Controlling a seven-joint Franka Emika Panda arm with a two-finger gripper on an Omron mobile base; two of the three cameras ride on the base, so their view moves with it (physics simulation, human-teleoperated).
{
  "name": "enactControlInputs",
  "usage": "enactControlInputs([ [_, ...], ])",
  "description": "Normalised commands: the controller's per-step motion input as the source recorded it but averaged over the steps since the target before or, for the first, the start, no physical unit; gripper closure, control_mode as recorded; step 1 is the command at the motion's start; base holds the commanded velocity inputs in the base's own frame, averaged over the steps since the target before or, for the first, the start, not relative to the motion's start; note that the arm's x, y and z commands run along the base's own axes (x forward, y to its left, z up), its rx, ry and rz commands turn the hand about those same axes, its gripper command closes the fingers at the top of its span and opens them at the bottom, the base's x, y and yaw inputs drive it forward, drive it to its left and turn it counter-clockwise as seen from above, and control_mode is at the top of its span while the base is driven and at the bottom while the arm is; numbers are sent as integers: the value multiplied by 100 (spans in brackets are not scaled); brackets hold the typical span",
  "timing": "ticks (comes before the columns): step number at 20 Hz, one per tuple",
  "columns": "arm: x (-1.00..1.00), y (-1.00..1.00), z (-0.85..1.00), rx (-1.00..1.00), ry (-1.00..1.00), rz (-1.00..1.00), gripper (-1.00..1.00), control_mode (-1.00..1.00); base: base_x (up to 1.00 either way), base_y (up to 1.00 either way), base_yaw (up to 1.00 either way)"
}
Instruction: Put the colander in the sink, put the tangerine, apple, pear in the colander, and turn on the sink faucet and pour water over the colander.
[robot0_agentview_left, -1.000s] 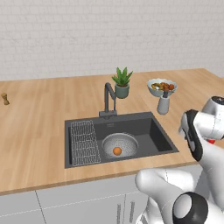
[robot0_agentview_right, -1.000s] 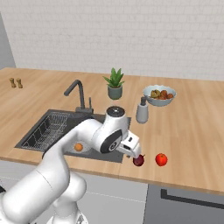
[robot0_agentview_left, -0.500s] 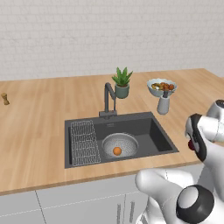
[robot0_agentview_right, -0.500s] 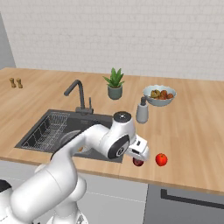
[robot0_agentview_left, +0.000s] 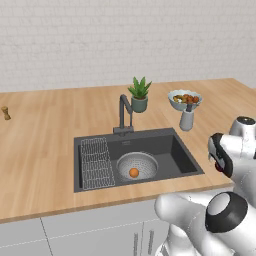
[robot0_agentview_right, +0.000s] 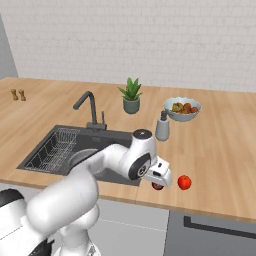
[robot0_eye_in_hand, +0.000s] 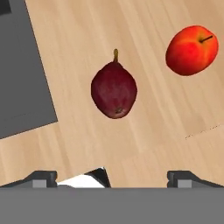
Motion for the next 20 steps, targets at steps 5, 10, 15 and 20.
enactControlInputs([
  [5, 29, -8, -25, 0, 10, 0, -100, -100, 0, 0, 0],
  [10, 13, -15, -15, 0, 6, 0, -100, -100, 0, 0, 0],
  [15, 8, -16, -14, 0, 5, 0, -100, -100, 0, 0, 0],
  [20, 7, -4, -19, 0, 3, 0, -100, -100, 0, 0, 0],
])
